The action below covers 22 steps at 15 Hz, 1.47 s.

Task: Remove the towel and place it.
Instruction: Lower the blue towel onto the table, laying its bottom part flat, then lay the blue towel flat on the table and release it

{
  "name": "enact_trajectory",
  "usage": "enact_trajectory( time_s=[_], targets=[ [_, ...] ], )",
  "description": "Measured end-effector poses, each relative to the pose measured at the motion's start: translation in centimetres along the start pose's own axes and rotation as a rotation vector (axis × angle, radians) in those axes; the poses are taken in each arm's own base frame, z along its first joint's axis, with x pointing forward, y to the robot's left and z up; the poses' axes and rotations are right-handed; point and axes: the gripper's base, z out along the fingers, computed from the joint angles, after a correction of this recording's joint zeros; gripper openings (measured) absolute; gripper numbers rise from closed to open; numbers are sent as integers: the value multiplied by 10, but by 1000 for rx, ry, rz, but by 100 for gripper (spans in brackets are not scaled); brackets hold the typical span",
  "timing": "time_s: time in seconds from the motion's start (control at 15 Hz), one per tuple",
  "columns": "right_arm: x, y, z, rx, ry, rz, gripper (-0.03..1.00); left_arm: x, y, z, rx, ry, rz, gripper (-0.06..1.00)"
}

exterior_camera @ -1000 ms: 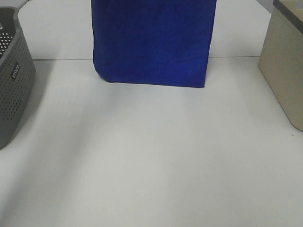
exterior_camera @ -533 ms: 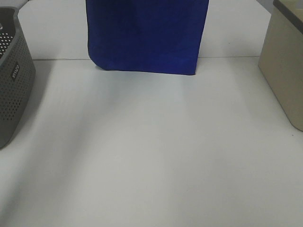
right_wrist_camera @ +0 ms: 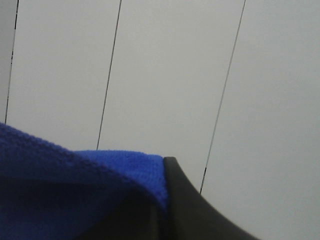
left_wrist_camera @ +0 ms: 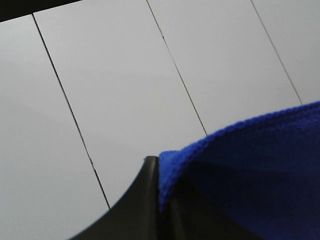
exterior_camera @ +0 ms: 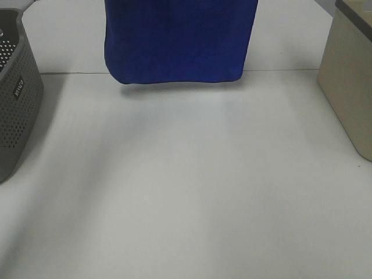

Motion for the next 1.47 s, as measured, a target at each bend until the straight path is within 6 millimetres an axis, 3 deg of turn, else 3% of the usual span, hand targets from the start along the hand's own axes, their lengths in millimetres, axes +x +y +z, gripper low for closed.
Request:
enact_trajectory(
  time_s=[0.53, 0.87, 1.13, 1.47],
  targets=[
    [7, 3, 0, -36, 73, 1, 1, 4, 1, 0, 6, 35, 5, 0],
    [13, 9, -7, -109, 215, -1, 1, 7, -3, -6, 81, 255, 0, 0],
    [5, 12, -27, -194, 366, -4, 1, -3, -1, -24, 164, 511, -12, 0],
    [-12, 16, -77, -345, 674, 27, 1, -26, 8, -58, 290, 816, -80, 0]
  ],
)
